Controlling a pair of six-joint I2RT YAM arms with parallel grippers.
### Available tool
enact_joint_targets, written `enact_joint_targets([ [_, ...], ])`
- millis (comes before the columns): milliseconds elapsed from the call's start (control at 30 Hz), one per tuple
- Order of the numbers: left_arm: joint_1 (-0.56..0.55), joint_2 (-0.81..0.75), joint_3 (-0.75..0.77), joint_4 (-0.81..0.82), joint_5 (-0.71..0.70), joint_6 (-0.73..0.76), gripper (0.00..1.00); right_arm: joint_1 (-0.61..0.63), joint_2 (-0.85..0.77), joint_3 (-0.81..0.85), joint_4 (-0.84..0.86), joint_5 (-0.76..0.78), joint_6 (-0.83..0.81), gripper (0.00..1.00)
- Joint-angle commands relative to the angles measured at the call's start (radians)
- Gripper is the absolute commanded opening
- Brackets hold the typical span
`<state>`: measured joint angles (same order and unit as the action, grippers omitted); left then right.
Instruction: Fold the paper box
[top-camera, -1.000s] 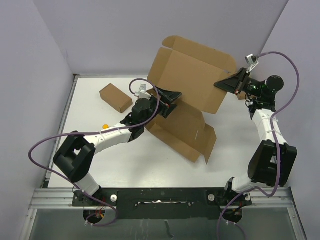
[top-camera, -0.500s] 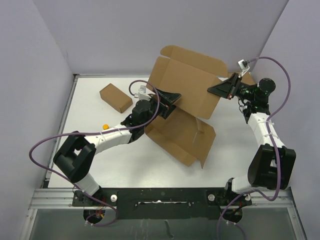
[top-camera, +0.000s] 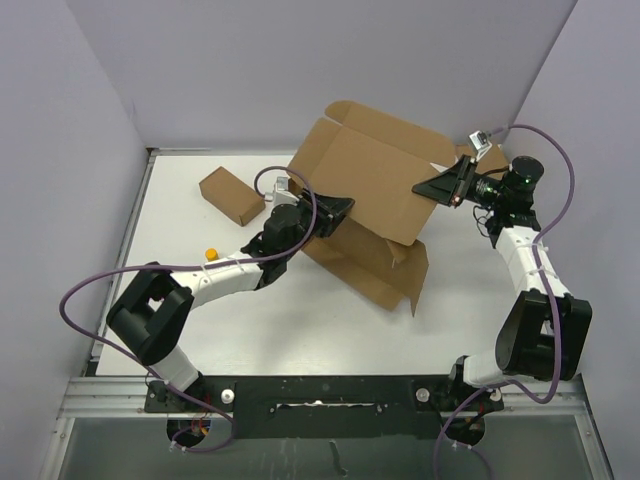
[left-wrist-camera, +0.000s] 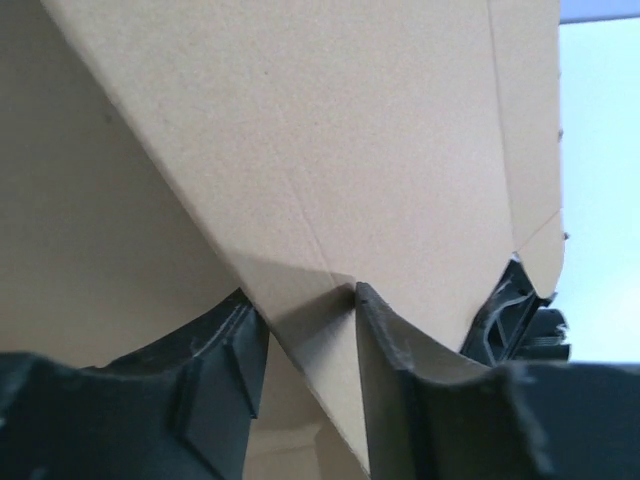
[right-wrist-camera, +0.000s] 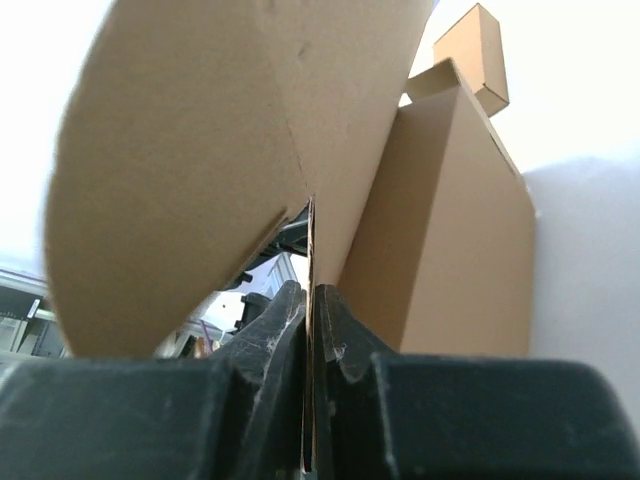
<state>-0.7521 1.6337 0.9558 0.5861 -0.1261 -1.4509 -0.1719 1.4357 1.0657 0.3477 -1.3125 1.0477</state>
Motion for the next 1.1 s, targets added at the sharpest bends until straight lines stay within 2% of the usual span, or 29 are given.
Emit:
enact_joint_targets([
  [0, -0.021, -0.035, 0.023, 0.179, 0.005, -0.017, 0.32, -0.005, -0.029, 0.027, -0.059, -0.047, -0.04, 0.0],
  [200, -0.036, -0.02, 0.022, 0.21, 0.008, -0.02, 0.13, -0.032, -0.023, 0.047, -0.044, -0.04, -0.055, 0.0],
  [300, -0.042, -0.004, 0.03, 0.227, 0.008, -0.016, 0.0, -0.032, -0.024, 0.048, -0.075, -0.028, -0.084, 0.0],
  [467, -0.051, 0.034, 0.046, 0.252, 0.021, -0.008, 0.0, -0.029, -0.022, 0.052, -0.115, -0.013, -0.13, 0.03],
  [567, -0.055, 0.051, 0.052, 0.266, 0.023, -0.001, 0.0, -0.028, -0.02, 0.052, -0.115, -0.006, -0.133, 0.17],
  [767, -0.065, 0.073, 0.058, 0.287, 0.023, 0.012, 0.0, -0.022, -0.012, 0.03, -0.035, 0.011, -0.069, 0.32],
  [967, -0.073, 0.087, 0.065, 0.297, 0.028, 0.023, 0.0, -0.021, 0.003, 0.007, -0.002, 0.033, -0.017, 0.32],
  [1067, -0.077, 0.093, 0.067, 0.299, 0.032, 0.037, 0.0, -0.021, 0.005, 0.004, -0.015, 0.052, -0.02, 0.23],
])
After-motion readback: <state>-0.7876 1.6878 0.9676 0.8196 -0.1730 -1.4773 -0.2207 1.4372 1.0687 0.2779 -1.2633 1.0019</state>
